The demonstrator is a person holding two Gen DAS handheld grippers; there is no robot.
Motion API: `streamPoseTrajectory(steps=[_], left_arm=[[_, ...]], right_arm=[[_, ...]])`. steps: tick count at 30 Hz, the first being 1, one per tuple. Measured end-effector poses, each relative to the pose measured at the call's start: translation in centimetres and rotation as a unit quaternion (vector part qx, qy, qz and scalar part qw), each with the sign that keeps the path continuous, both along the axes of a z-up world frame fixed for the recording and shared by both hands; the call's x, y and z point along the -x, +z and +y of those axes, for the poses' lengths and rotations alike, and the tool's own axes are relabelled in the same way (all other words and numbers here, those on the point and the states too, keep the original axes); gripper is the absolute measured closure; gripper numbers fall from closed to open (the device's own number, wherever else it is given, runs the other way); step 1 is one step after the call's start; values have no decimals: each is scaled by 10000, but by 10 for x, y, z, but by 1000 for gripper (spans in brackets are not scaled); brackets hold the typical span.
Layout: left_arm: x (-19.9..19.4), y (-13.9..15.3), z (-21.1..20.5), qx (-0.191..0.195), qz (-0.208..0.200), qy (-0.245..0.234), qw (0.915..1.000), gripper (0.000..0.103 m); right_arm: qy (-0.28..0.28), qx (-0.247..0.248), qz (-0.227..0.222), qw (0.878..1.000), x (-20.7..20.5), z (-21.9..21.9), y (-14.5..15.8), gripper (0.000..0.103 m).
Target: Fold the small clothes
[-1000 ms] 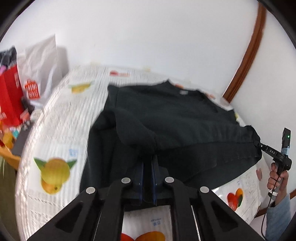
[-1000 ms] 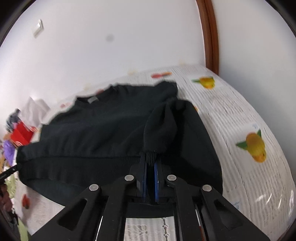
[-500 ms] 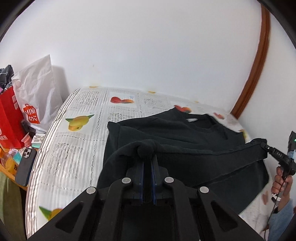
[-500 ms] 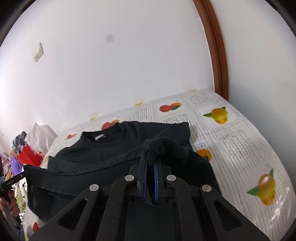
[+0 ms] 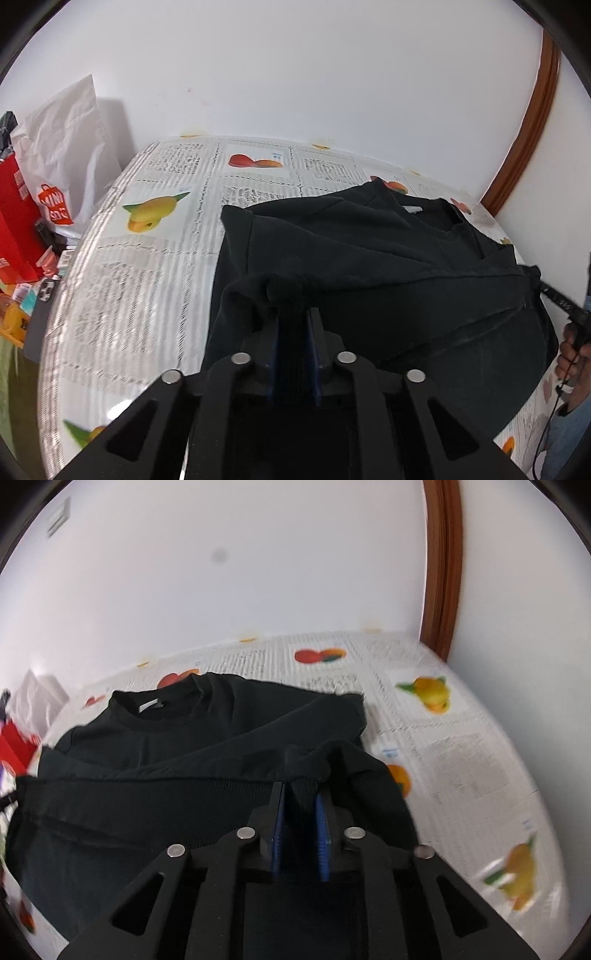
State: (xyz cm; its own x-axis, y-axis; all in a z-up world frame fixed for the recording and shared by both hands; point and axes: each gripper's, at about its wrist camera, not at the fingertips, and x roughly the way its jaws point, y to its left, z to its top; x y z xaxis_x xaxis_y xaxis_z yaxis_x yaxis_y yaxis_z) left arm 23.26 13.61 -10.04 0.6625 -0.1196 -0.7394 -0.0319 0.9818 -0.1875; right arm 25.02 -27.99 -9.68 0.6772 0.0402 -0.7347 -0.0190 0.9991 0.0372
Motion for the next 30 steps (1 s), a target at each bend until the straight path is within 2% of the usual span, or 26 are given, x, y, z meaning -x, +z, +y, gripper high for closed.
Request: streamPoseTrajectory(steps=[2,3,5,8,11,13,14,17,23,30], left_arm=[[10,4,-2,-75,-19,-82,9999,84],[16,6,-4,-106,-24,-127,9999,80],[28,9,-8,-106,-51,-238,9996,77],[44,10,-12,77,-19,-421,9991,77],[51,0,-19,311,142,-654,9973,77],[48,-8,-26,250,234,-661,9972,77],[45,-11,-29,238,255,-660,9972,77],[31,-15,-38,187,259,-696,9971,76],[-3,-14,-55,-314,105,-634,9974,72],[-49,-6,-45,-265,13,-450,9986,72]], right_arm=[[120,222,-170,9995,18,6,15,65],[183,225,-215,9993,24,9,20,53],[425,108,-241,9987,37,15,27,52],[656,-39,-31,9978,46,26,24,52],[876,-153,248,9957,50,38,6,59],[789,10,541,9954,46,44,-14,76],[707,79,697,9950,42,45,-24,79],[610,181,685,9956,35,50,-33,80],[421,263,650,9966,4,62,-33,80],[365,-126,458,9982,-54,56,-20,83]])
